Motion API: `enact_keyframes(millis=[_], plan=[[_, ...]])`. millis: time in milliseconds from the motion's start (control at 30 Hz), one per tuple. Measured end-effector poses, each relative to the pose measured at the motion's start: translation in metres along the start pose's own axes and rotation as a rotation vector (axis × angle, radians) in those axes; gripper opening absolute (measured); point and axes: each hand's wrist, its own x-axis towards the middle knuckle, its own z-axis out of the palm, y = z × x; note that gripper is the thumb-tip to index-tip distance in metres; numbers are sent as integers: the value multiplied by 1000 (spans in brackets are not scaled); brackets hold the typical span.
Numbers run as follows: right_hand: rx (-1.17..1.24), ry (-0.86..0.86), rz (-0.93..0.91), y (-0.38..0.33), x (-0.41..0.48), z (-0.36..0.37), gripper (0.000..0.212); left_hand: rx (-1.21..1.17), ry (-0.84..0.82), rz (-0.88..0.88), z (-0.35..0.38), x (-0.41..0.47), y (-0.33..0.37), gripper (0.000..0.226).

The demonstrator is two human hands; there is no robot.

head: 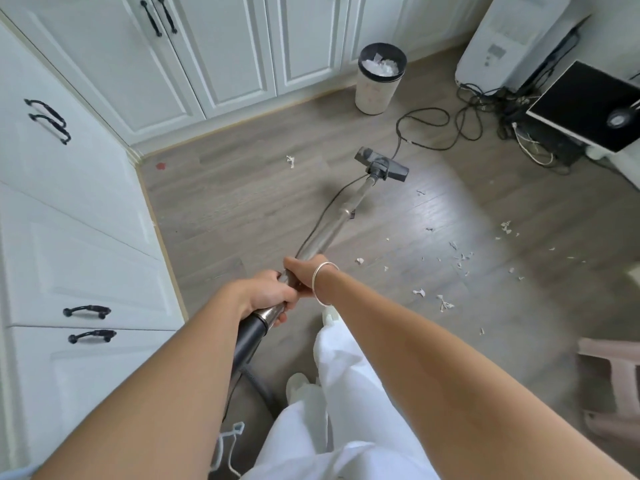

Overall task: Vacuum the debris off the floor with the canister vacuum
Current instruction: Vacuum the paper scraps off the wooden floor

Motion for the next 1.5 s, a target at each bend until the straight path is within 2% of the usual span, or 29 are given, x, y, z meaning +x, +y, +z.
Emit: enact_keyframes(millis=[100, 300, 567, 733, 967, 1100, 1267, 1500], plan=[[-82, 3, -7, -3, 3, 4, 20, -43, 4, -22, -1, 3, -5, 23], [-323, -38, -46, -34, 34, 14, 24, -231, 48, -55, -16, 28, 4, 18], [-542, -117, -86, -86, 84, 20, 26, -359, 120, -110, -45, 72, 30, 10], [-671, -162, -73, -107, 107, 14, 26, -352, 134, -162, -52, 89, 51, 19], [-585, -162, -47, -117, 123, 11, 29, -406, 143, -187, -59, 101, 65, 6], [-575, -162, -69, -126, 130, 9, 33, -396, 155, -164, -65, 101, 74, 7], [-623, -163, -72, -150, 149, 3, 29, -303, 165, -140, -78, 117, 94, 8], [-676, -198, -7, -169, 170, -2, 30, -205, 84, -194, -90, 151, 109, 14]])
